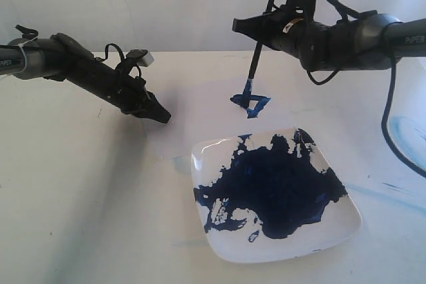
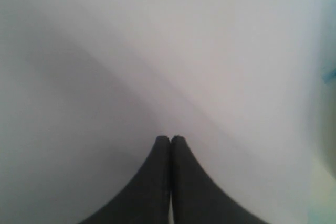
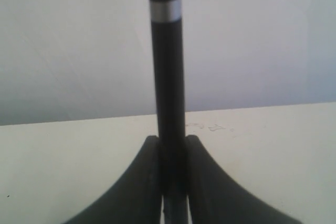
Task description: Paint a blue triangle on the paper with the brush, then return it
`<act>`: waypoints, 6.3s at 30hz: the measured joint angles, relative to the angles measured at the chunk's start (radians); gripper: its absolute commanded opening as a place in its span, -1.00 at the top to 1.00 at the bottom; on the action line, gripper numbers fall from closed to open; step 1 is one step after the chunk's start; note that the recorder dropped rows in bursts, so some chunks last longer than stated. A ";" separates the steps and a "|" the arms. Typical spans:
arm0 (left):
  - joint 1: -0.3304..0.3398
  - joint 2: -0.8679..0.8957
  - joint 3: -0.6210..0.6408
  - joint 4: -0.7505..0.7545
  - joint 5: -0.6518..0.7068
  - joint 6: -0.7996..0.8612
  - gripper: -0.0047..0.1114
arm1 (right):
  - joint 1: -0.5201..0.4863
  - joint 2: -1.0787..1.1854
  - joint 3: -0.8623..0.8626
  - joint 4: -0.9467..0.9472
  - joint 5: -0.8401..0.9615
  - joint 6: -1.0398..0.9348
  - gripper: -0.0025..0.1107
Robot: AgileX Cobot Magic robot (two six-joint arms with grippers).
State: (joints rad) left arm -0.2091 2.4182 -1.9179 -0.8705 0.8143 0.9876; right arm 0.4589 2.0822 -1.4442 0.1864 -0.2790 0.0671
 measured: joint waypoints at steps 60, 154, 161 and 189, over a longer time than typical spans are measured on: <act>0.000 -0.257 0.002 -0.054 0.100 0.001 0.92 | -0.093 -0.595 0.490 0.000 0.120 0.176 0.96; 0.078 -1.166 1.130 -0.099 -0.315 0.067 0.92 | -0.173 -0.486 0.837 -0.177 0.026 1.174 0.96; 0.078 -1.166 1.130 -0.100 -0.313 0.067 0.92 | -0.230 -0.486 0.837 -0.426 0.010 1.416 0.96; 0.078 -1.166 1.130 -0.102 -0.313 0.067 0.92 | -0.293 -0.295 0.837 -0.774 -0.202 1.766 0.96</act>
State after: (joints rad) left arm -0.1308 1.2517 -0.7875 -0.9727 0.5012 1.0544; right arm 0.1663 1.7874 -0.6071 -0.5878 -0.4806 1.8332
